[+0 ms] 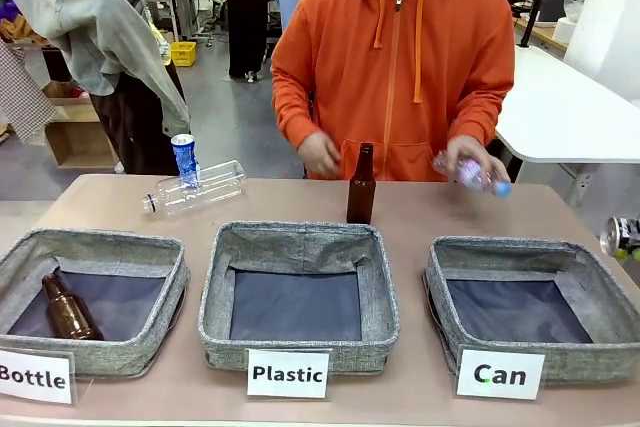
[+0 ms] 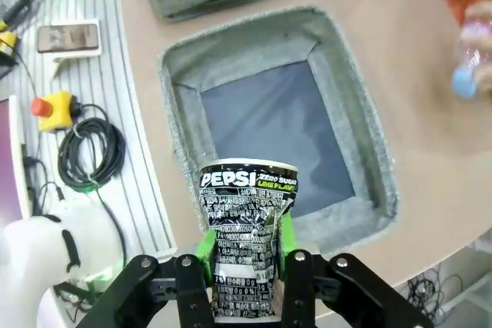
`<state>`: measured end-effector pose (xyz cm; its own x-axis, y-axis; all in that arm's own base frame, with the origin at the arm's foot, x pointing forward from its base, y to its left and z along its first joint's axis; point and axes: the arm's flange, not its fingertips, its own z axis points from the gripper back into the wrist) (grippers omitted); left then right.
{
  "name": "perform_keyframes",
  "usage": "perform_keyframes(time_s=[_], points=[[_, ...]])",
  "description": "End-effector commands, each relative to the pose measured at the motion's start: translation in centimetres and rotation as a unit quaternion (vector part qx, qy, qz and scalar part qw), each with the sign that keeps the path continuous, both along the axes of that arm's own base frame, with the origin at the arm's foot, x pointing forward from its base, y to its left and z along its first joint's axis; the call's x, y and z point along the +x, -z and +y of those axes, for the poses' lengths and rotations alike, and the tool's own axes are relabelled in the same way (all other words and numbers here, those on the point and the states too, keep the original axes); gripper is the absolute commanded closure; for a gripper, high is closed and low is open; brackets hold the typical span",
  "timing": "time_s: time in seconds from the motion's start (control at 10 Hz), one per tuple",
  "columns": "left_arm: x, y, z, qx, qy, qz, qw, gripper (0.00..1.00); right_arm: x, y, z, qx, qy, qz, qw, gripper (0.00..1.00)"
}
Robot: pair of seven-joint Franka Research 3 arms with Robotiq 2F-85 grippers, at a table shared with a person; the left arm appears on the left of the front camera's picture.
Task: Sort the can waste into the basket.
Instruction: Pick up the can waste from the table and place it in the right Fabric basket.
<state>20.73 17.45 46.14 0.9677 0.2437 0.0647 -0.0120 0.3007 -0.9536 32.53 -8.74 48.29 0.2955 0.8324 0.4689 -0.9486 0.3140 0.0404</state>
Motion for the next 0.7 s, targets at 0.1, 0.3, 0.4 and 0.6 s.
perform_keyframes(time_s=[0.1,0.3,0.4,0.6], points=[[-0.2,-0.2,0.0,-0.003,0.0,0.003,1.0,0.0,0.9,0.0,0.0,0.025,-0.031,-0.004,0.999,1.0],[-0.2,-0.2,0.0,-0.003,0.0,0.003,1.0,0.0,1.4,0.0,-0.2,0.047,-0.022,-0.017,0.999,0.08],[-0.2,-0.2,0.0,-0.003,0.0,0.003,1.0,0.0,1.5,0.0,-0.2,0.058,-0.021,-0.025,0.998,0.09],[-0.2,-0.2,0.0,-0.003,0.0,0.003,1.0,0.0,1.8,-0.1,-0.4,0.082,-0.025,-0.03,0.996,0.05]])
